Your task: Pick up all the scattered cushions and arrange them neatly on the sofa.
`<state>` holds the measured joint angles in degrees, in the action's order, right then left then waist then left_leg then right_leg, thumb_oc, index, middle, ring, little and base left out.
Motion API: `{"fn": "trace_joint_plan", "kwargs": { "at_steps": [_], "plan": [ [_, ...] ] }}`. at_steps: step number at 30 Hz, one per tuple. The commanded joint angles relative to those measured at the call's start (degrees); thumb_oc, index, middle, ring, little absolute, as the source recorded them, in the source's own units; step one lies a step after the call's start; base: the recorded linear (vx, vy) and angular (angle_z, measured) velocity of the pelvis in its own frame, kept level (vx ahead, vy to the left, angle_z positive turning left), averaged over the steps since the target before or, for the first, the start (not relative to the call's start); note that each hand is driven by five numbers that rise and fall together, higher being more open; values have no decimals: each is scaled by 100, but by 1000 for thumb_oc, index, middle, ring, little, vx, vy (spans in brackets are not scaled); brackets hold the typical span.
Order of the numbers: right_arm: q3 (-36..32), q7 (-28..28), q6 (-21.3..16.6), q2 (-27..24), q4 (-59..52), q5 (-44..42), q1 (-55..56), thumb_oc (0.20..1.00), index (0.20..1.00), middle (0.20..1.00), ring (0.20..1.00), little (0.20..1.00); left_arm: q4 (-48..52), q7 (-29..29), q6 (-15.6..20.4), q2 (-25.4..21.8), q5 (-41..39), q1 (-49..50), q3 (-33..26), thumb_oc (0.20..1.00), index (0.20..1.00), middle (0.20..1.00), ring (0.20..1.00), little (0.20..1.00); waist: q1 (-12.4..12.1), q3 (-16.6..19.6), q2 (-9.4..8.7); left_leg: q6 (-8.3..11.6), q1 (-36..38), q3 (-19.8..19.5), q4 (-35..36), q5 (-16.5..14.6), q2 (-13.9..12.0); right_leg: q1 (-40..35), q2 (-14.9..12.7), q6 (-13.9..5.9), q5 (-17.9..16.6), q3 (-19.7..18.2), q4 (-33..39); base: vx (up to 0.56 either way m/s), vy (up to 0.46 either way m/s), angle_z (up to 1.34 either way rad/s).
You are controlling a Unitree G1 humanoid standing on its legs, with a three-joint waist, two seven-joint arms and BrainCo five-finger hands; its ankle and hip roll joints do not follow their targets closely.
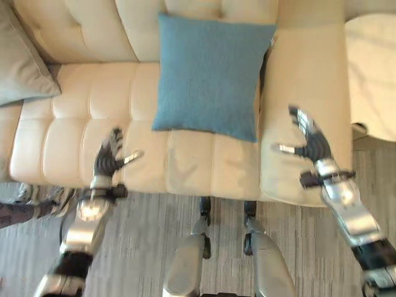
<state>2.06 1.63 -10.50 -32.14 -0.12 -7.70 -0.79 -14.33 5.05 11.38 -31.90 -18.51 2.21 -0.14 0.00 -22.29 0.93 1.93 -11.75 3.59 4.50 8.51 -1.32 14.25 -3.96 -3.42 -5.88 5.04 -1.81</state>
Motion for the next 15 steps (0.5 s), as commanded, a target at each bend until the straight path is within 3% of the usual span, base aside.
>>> {"fn": "trace_joint_plan", "kwargs": {
  "at_steps": [1,8,10,11,12,14,15],
  "plan": [
    [-110,-432,-185,128,392,-89,668,1000,1000,1000,1000,1000,-581,-282,-42,106,605,490,-186,1000,1000,1000,1000,1000,201,1101,-249,176,151,348,-383,-658,-10,-268,-357,-539,274,62,72,78,92,-14],
    [-176,-646,49,575,1926,-175,1251,1000,1000,1000,1000,1000,-1563,-491,-171,426,1223,1079,-65,1000,1000,1000,1000,1000,400,1537,-342,60,801,565,-43,-728,78,-510,-301,-676,-34,-312,274,16,109,-30],
    [-73,-611,97,635,2288,-104,1200,1000,1000,1000,1000,1000,-1742,-469,-191,473,1198,1103,-79,1000,1000,1000,1000,1000,473,1561,-352,28,819,623,50,-753,110,-405,-291,-773,-198,-444,320,-172,103,-45],
    [44,-534,107,650,2496,-2,1100,1000,1000,1000,1000,1000,-1918,-409,-170,411,1220,1067,-94,1000,1000,1000,1000,1000,523,1474,-397,13,796,769,50,-738,107,-201,-287,-931,-563,-593,212,-206,91,-50],
    [46,-533,106,653,2499,-2,1095,1000,1000,1000,1000,1000,-1920,-409,-168,409,1220,1064,-96,1000,1000,1000,1000,1000,517,1490,-405,13,770,779,50,-724,111,-171,-290,-930,-576,-605,213,-339,95,-116],
    [220,-455,137,715,2749,-28,954,1000,1000,1000,1000,1000,-1922,-293,-130,332,1211,924,-84,1000,1000,1000,1000,1000,358,1320,-327,-12,683,940,50,-539,-71,-77,-221,-765,-4,-191,-403,-380,55,-112],
    [205,-391,100,781,2927,-74,1020,1000,1000,1000,1000,1000,-1879,-293,-129,325,1103,873,-46,1000,1000,1000,1000,1000,244,1294,-281,-32,609,902,50,-400,-165,-350,-147,-608,509,-152,-1225,-290,-7,-48]
  ]
}}
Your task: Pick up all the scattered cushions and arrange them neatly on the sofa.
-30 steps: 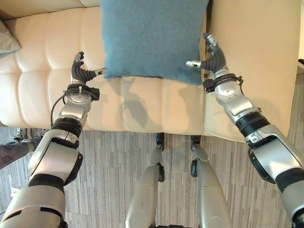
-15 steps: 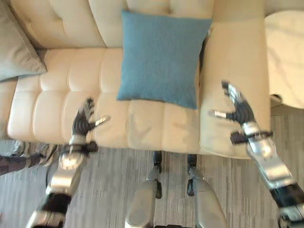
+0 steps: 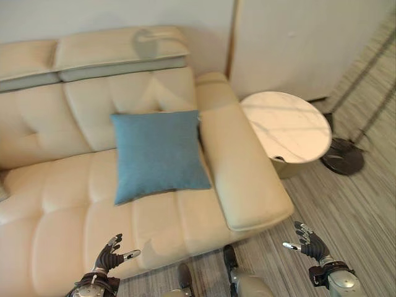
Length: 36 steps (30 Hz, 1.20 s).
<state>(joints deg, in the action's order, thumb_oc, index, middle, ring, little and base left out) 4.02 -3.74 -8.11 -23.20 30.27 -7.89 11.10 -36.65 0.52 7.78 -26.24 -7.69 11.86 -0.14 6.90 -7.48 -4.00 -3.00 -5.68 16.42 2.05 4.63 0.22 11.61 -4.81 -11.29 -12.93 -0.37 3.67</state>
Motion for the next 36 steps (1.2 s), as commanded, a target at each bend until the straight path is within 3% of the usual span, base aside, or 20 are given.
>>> {"fn": "trace_joint_plan", "kwargs": {
  "at_steps": [1,2,3,4,5,6,7,10,12,13,16,19,23,36],
  "plan": [
    [8,145,-141,-113,-111,-55,-170,1000,1000,1000,1000,1000,353,161,230,-242,21,-94,-46,1000,1000,1000,1000,1000,-452,-174,214,463,-17,-375,295,-3,-324,-66,-56,183,1203,384,-1770,-380,-74,-20],
    [-23,202,-135,-34,146,-94,-160,1000,1000,1000,1000,1000,353,176,213,-216,-79,-174,-18,1000,1000,1000,1000,1000,-519,-123,233,461,-121,-462,295,90,-351,-327,61,231,1454,229,-2421,-187,-60,2],
    [-24,202,-136,-35,148,-95,-162,1000,1000,1000,1000,1000,353,176,213,-215,-79,-176,-17,1000,1000,1000,1000,1000,-530,-107,243,465,-143,-455,295,98,-366,-306,76,236,1434,222,-2409,-306,-158,37],
    [-76,270,-113,46,260,-130,-167,1000,1000,1000,1000,1000,322,203,213,-126,-152,-212,41,1000,1000,1000,1000,1000,-633,-44,181,501,-293,-521,295,221,-345,-659,209,340,1618,133,-2305,-241,-221,32],
    [-102,356,-95,87,379,-207,-216,1000,1000,1000,1000,1000,293,218,230,-56,-206,-274,95,1000,1000,1000,1000,1000,-743,12,98,595,-585,-579,295,405,-336,-1087,329,522,2114,207,-1442,-235,-221,20],
    [-101,356,-95,88,381,-207,-217,1000,1000,1000,1000,1000,293,218,230,-57,-206,-275,95,1000,1000,1000,1000,1000,-727,9,98,597,-584,-594,295,407,-332,-1108,328,524,2105,223,-1415,-306,-240,10],
    [-103,425,-92,50,360,-183,-230,1000,1000,1000,1000,1000,334,265,238,26,-286,-274,97,1000,1000,1000,1000,1000,-738,-26,128,728,-885,-590,244,621,-416,-1079,552,684,2116,56,-908,-286,-189,18],
    [-132,495,-92,3,407,-189,-226,1000,1000,1000,1000,1000,343,301,231,102,-333,-324,99,1000,1000,1000,1000,1000,-713,-139,190,884,-1107,-595,99,733,-432,-1107,628,726,2005,151,-631,-313,-145,61],
    [-100,544,-33,-121,433,-128,-301,1000,1000,1000,1000,1000,266,302,225,183,-333,-404,124,1000,1000,1000,1000,1000,-631,-281,155,829,-1217,-756,-478,391,-302,-960,484,732,1783,305,-546,-401,-37,73],
    [-104,532,-31,-148,349,-131,-279,1000,1000,1000,1000,1000,180,279,227,206,-303,-367,103,1000,1000,1000,1000,1000,-570,-271,10,733,-1010,-1070,-961,-207,-132,-837,289,693,1572,308,-544,-297,-15,28],
    [-90,468,-49,-157,317,-114,-221,1000,1000,1000,1000,1000,123,273,223,267,-293,-336,104,1000,1000,1000,1000,1000,-459,-207,-65,695,-542,-1337,-1281,-782,-43,-729,156,684,1417,316,-426,-133,22,10],
    [-29,482,-77,-97,398,-83,-201,1000,1000,1000,1000,1000,11,308,195,319,-235,-390,227,1000,1000,1000,1000,1000,-317,-53,23,691,-169,-1216,-844,-658,-195,-700,205,657,1368,407,-306,-21,68,20],
    [4,474,-48,-87,321,3,-123,1000,1000,1000,1000,1000,-10,287,169,273,-59,-364,278,1000,1000,1000,1000,1000,-230,145,98,690,247,-1106,-14,-523,-162,-742,285,603,1291,420,-170,11,72,25],
    [102,423,9,-49,216,200,-30,1000,1000,1000,1000,1000,152,219,130,193,130,-249,271,1000,1000,1000,1000,1000,-262,348,60,572,650,-1021,295,-544,-68,-959,234,484,1209,262,-132,-4,51,-15]
  ]
}}
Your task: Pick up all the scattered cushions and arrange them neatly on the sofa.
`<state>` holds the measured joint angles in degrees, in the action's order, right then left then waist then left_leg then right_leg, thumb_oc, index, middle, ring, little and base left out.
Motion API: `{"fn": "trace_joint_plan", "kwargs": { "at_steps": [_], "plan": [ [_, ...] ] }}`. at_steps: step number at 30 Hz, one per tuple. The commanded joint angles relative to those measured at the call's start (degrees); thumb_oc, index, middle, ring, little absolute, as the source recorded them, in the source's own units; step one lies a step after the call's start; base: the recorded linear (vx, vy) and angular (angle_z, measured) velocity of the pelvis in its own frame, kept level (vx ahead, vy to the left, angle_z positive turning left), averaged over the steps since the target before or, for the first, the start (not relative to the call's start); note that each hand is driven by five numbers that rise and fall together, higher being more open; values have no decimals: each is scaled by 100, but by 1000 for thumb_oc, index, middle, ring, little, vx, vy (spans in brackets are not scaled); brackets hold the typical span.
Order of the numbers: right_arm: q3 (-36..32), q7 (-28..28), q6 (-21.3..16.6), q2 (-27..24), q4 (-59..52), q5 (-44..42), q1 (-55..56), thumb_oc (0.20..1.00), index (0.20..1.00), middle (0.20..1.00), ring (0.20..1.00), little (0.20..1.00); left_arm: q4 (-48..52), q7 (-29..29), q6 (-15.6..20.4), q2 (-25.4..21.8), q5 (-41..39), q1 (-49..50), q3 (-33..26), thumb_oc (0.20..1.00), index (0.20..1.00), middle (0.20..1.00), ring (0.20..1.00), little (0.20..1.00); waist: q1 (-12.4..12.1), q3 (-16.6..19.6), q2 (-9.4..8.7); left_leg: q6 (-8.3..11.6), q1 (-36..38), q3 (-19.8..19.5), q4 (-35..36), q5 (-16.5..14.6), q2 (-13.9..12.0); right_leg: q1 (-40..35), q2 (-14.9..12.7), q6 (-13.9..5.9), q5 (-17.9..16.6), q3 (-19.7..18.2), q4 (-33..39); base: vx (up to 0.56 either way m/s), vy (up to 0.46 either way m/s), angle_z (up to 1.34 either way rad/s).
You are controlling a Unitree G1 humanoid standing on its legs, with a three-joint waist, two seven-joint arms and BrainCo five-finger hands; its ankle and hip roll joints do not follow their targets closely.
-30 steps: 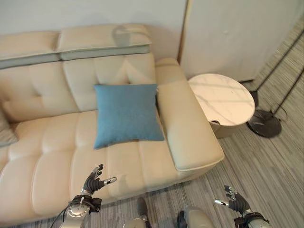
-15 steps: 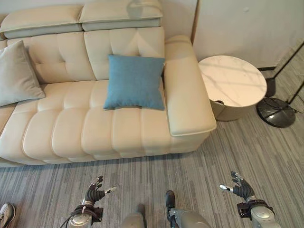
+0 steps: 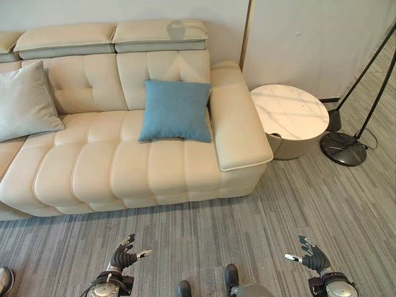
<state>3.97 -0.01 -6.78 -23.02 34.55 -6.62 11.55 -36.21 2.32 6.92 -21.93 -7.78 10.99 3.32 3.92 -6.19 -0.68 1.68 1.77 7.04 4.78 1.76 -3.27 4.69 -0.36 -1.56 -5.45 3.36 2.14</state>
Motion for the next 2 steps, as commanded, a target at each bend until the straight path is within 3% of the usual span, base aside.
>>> {"fn": "trace_joint_plan", "kwargs": {
  "at_steps": [1,2],
  "plan": [
    [122,46,-118,-58,-218,81,-69,1000,1000,1000,1000,1000,90,40,210,-236,148,-168,-69,1000,1000,1000,1000,1000,40,226,-272,95,-91,-90,22,-263,290,-265,-210,-496,453,-122,27,-25,29,-6],
    [138,52,-119,-44,-220,84,-71,1000,1000,1000,1000,1000,84,46,210,-231,157,-177,-64,1000,1000,1000,1000,1000,41,232,-269,87,-92,-85,22,-260,299,-268,-217,-502,441,-134,30,-28,28,-5]
  ]
}}
